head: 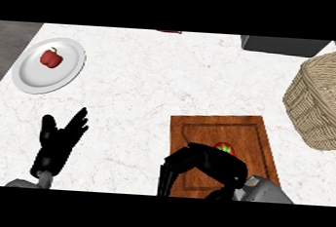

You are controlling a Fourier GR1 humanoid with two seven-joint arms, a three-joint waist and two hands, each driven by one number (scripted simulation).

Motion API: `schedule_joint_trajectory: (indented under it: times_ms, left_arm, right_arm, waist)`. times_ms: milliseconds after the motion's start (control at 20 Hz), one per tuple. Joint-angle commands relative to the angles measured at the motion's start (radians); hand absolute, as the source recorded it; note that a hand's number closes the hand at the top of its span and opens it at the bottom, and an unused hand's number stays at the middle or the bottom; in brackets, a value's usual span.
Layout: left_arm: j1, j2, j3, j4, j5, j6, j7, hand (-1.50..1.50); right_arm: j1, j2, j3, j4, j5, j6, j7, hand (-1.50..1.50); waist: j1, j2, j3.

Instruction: Pick the tomato from the cutting board and place it in the basket

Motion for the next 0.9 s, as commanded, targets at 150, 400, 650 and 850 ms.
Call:
schedule_joint_trajectory:
  times_ms: [150,400,650,850]
  left_arm:
    - [0.097,0.010,0.035,0.044,0.002,0.007,-0.024,0.00]
    - [0.122,0.024,0.043,0.020,0.002,0.007,-0.035,0.00]
    - [0.155,0.028,0.034,0.001,-0.007,0.007,-0.020,0.00]
    - [0.111,0.034,0.058,-0.005,0.002,-0.007,-0.003,0.00]
  right_arm:
    - [0.013,-0.089,0.118,-0.188,0.267,-0.006,0.017,-1.50]
    - [-0.207,-0.224,-0.076,-0.255,0.471,-0.083,0.126,-1.50]
    - [-0.335,-0.398,-0.210,-0.356,0.420,0.086,0.209,-1.50]
    - [-0.513,-0.505,-0.335,-0.225,0.307,0.282,0.197,-1.50]
  waist:
    - [-0.083,-0.008,-0.003]
    - [-0.094,-0.017,-0.006]
    - [-0.091,-0.013,-0.005]
    - [-0.072,-0.004,-0.005]
